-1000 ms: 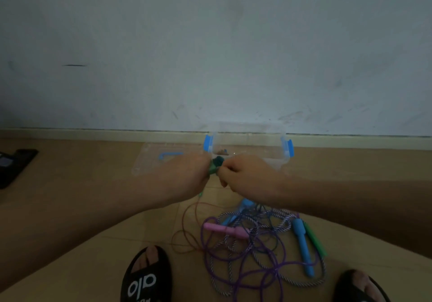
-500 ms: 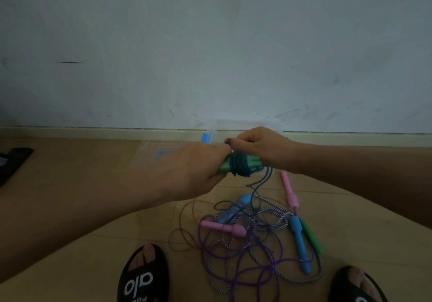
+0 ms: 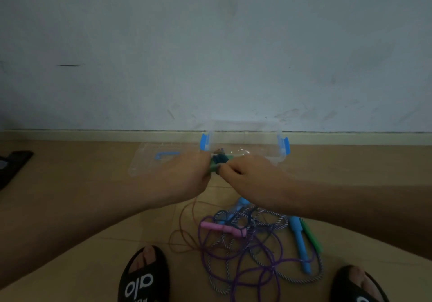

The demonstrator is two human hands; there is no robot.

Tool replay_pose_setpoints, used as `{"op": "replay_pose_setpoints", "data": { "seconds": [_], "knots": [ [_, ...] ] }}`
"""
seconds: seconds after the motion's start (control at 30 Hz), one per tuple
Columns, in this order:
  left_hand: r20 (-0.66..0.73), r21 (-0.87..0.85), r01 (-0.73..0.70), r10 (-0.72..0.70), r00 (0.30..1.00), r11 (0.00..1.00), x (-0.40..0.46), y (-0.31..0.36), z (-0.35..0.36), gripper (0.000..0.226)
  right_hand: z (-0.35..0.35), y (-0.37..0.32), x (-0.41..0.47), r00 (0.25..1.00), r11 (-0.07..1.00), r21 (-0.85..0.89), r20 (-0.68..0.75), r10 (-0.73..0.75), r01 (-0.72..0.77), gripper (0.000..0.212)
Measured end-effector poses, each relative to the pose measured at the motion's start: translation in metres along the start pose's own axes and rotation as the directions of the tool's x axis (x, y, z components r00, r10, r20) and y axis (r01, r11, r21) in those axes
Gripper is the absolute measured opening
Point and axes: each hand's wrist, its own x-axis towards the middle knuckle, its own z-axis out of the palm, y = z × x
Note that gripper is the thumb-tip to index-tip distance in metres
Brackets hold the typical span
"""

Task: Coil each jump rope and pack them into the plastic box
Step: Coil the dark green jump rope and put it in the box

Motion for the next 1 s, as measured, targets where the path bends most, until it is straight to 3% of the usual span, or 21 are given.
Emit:
{"op": "replay_pose_setpoints", "data": {
  "seconds": [0.1, 0.23, 0.4, 0.5, 0.6, 0.77, 0.9, 1.0],
  "knots": [
    [0.033, 0.118, -0.138, 0.135, 0.990, 0.983, -0.005, -0.001, 0.005, 0.013, -0.011, -0.002, 0.009, 0.991, 0.985, -0.117, 0.010, -0.130, 0.130, 0.047],
    [0.047, 0.229, -0.201, 0.195, 0.980, 0.953, -0.009, 0.005, -0.001, 0.020, -0.036, 0.002, 0.031, 0.986, 0.987, -0.082, -0.086, -0.144, 0.137, 0.051],
    [-0.048, 0.267, -0.232, 0.253, 0.966, 0.935, -0.017, 0.021, -0.023, 0.019, -0.041, 0.019, 0.045, 0.995, 0.995, 0.020, -0.044, -0.094, 0.095, 0.051],
    [-0.116, 0.190, -0.272, 0.296, 0.948, 0.943, -0.018, 0.027, -0.035, 0.018, -0.039, 0.023, 0.046, 0.999, 0.970, 0.239, -0.004, -0.046, 0.045, 0.051],
    [-0.049, 0.148, -0.331, 0.341, 0.939, 0.932, -0.020, 0.031, -0.037, 0.013, -0.040, 0.022, 0.042, 0.995, 0.937, 0.349, 0.093, -0.045, 0.010, 0.050],
    [0.122, 0.000, -0.344, 0.342, 0.932, 0.939, -0.018, 0.039, -0.031, 0.015, -0.053, 0.021, 0.041, 0.998, 0.963, 0.263, -0.012, -0.055, 0.056, 0.052],
    [0.043, 0.021, -0.400, 0.399, 0.916, 0.916, -0.018, 0.041, -0.033, 0.015, -0.040, 0.029, 0.037, 0.999, 0.977, 0.214, 0.044, -0.007, -0.003, 0.051],
    [-0.029, 0.034, -0.389, 0.390, 0.920, 0.920, -0.019, 0.042, -0.039, 0.014, -0.033, 0.036, 0.037, 0.997, 0.956, 0.288, 0.063, 0.041, -0.058, 0.047]
  ]
}}
